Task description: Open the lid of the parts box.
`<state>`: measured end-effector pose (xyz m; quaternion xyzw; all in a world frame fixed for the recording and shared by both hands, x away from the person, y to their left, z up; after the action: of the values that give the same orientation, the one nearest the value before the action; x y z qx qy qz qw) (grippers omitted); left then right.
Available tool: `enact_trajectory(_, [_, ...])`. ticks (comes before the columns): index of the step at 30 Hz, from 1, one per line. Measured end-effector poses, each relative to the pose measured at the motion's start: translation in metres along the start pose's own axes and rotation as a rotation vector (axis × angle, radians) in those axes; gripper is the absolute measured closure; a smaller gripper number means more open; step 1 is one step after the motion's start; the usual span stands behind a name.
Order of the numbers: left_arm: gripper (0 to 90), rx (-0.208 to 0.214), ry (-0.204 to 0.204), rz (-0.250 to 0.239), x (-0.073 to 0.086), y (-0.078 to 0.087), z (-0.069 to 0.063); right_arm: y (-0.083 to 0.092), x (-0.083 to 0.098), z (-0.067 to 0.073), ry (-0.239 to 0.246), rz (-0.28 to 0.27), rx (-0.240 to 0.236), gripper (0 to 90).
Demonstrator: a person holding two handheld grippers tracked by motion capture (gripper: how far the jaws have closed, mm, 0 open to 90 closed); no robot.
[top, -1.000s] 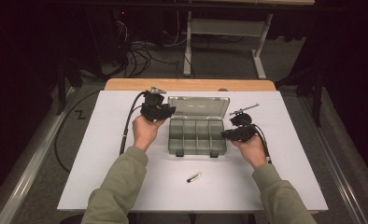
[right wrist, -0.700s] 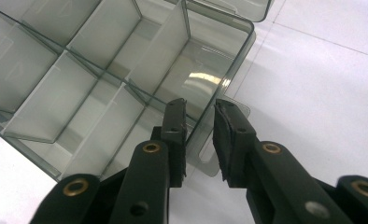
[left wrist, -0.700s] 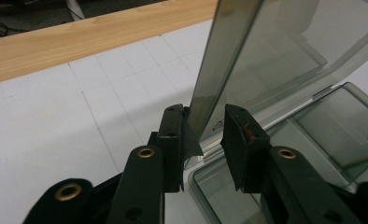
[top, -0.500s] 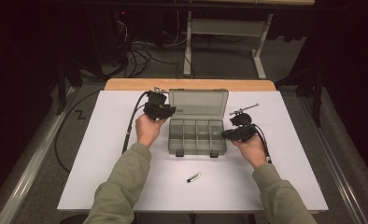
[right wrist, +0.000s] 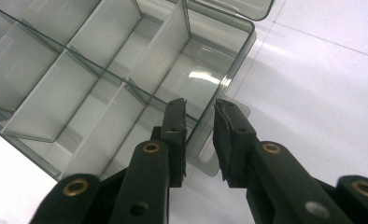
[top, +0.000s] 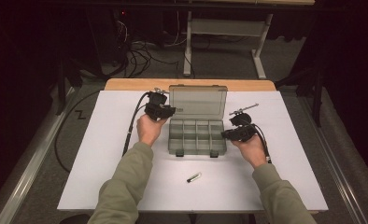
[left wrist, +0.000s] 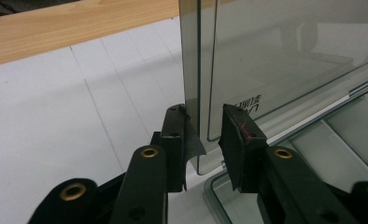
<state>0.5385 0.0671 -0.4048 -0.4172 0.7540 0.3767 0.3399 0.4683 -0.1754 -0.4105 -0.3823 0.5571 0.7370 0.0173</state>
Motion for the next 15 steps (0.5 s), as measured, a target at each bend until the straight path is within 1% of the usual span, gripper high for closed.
enact_trajectory(3, [70.9, -0.01, -0.015, 0.008, 0.003, -0.002, 0.001, 0.0, 0.0, 0.0, -0.002, 0.002, -0.001, 75.8])
enact_trajectory(8, [71.2, -0.024, -0.027, 0.026, 0.008, -0.005, 0.003, 0.0, 0.0, 0.0, 0.001, 0.0, -0.001, 75.9])
enact_trajectory(11, [71.4, -0.031, -0.045, 0.028, 0.01, -0.006, 0.003, 0.0, -0.001, 0.0, 0.011, 0.001, 0.003, 75.9])
enact_trajectory(14, [71.7, -0.038, -0.032, 0.032, 0.011, -0.007, 0.004, 0.0, -0.001, 0.0, 0.012, 0.012, 0.002, 75.9])
enact_trajectory(15, [71.8, -0.043, -0.038, 0.04, 0.012, -0.008, 0.005, 0.0, -0.002, 0.0, 0.01, 0.014, 0.002, 75.9])
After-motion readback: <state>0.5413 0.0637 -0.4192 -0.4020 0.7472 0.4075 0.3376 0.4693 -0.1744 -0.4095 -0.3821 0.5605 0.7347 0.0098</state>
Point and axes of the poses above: each handheld gripper's, and its own axes: y roughly backward along the jaws, x roughly out of its underside, z roughly to its left, the point moved 3 cm from there along -y, roughly forward along the jaws, and after that the axes turned 3 degrees about -z, right-handed, at the moved point
